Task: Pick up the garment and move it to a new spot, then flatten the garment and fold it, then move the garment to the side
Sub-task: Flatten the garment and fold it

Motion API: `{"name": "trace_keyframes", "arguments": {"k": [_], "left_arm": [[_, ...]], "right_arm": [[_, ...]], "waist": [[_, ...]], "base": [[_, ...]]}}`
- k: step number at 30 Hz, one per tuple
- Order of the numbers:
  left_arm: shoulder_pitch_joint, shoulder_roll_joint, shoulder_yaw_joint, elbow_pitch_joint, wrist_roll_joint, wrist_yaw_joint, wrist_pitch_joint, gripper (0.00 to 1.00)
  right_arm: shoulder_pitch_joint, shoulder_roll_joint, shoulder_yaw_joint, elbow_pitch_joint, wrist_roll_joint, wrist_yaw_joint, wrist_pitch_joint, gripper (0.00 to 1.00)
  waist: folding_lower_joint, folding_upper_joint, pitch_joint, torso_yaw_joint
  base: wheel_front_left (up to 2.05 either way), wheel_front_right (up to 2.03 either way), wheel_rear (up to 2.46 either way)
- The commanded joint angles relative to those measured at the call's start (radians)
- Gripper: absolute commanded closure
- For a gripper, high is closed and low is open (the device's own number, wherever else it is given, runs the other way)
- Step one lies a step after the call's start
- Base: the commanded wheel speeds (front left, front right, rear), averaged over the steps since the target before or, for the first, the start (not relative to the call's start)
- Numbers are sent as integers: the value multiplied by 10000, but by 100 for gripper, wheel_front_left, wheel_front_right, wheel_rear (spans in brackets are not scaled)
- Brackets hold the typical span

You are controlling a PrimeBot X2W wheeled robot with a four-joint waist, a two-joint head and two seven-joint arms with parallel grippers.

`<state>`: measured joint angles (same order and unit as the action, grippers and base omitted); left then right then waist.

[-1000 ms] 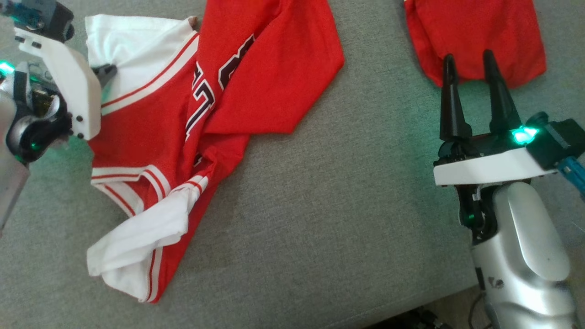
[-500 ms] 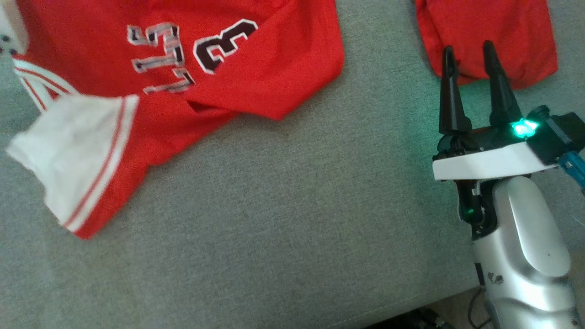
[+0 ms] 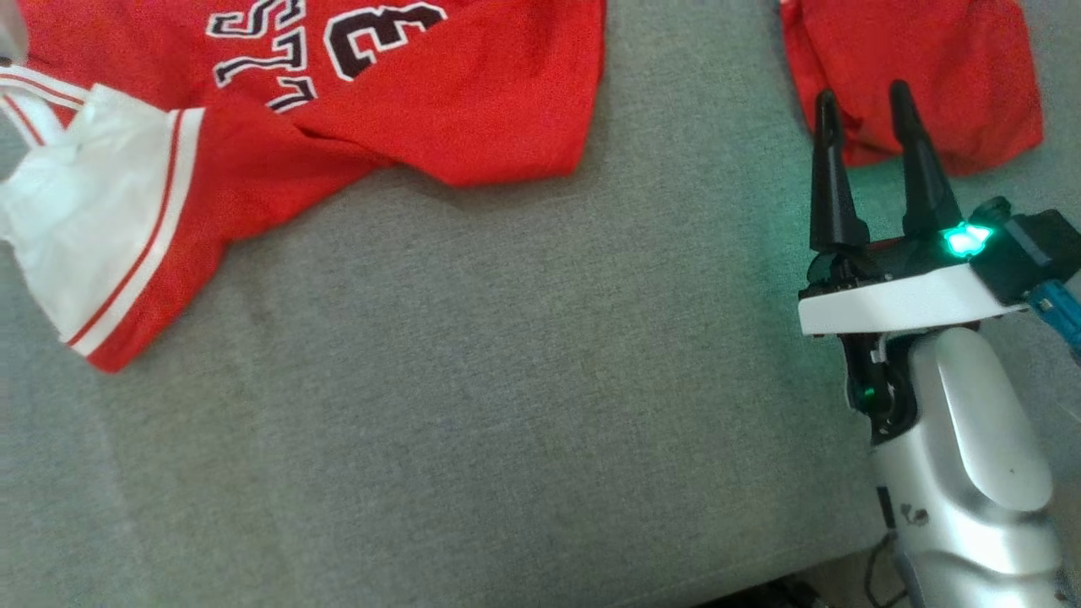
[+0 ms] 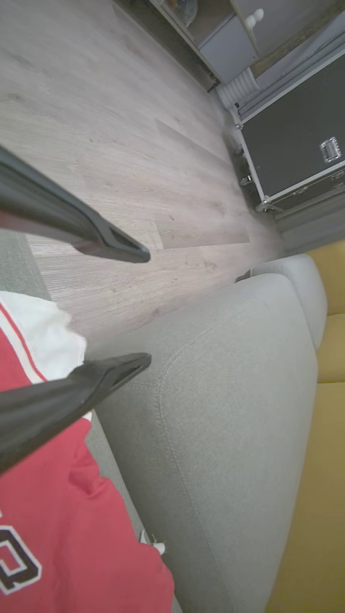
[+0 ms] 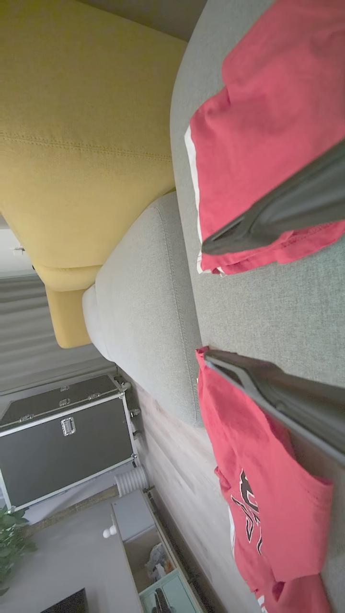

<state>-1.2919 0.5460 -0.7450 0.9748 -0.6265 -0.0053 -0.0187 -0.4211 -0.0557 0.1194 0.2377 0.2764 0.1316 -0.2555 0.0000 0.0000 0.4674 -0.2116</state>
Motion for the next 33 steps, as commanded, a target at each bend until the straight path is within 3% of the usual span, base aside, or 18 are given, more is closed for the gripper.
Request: {"name": "trace_keyframes", "arguments": {"k": [1,9,14,19,21,22,27,33], "left_arm": [[-322,370,282,-97,-40,-63,-225,0],[699,-262,623,-202,-713,-539,-1765,0],[2238,-539,951,-979,-1181,-458,-2285,0],[4438,-676,1439,-2486,-1521,48,-2417,0],[5909,-705,1829,-3833,-1423,587,-2425,0],[5909,-705,1829,-3833,-1423,587,-2425,0],[8428,-984,2615,-5989,-1178,1543,-2428,0],[10175,-1246,3503,-7271,-831,1900,-2429,0]], "right_arm": [[-95,55,131,-277,-93,-9,-63,0],[127,55,-86,-81,-397,-9,-63,0],[509,55,-290,165,-610,-9,-63,0],[911,55,-325,383,-670,-9,-63,0],[1105,55,-284,477,-630,-9,-63,0],[1105,55,-284,477,-630,-9,-63,0],[1386,55,-109,528,-596,-9,-63,0],[1533,55,58,537,-480,-9,-63,0]], "waist": [[0,0,-168,140],[0,0,-1182,999],[0,0,-1981,1781],[0,0,-2712,2360],[0,0,-3006,2551],[0,0,-3006,2551],[0,0,-3277,2611],[0,0,-3366,2576]], "base": [[0,0,0],[0,0,0],[0,0,0],[0,0,0],[0,0,0],[0,0,0],[0,0,0],[0,0,0]]}}
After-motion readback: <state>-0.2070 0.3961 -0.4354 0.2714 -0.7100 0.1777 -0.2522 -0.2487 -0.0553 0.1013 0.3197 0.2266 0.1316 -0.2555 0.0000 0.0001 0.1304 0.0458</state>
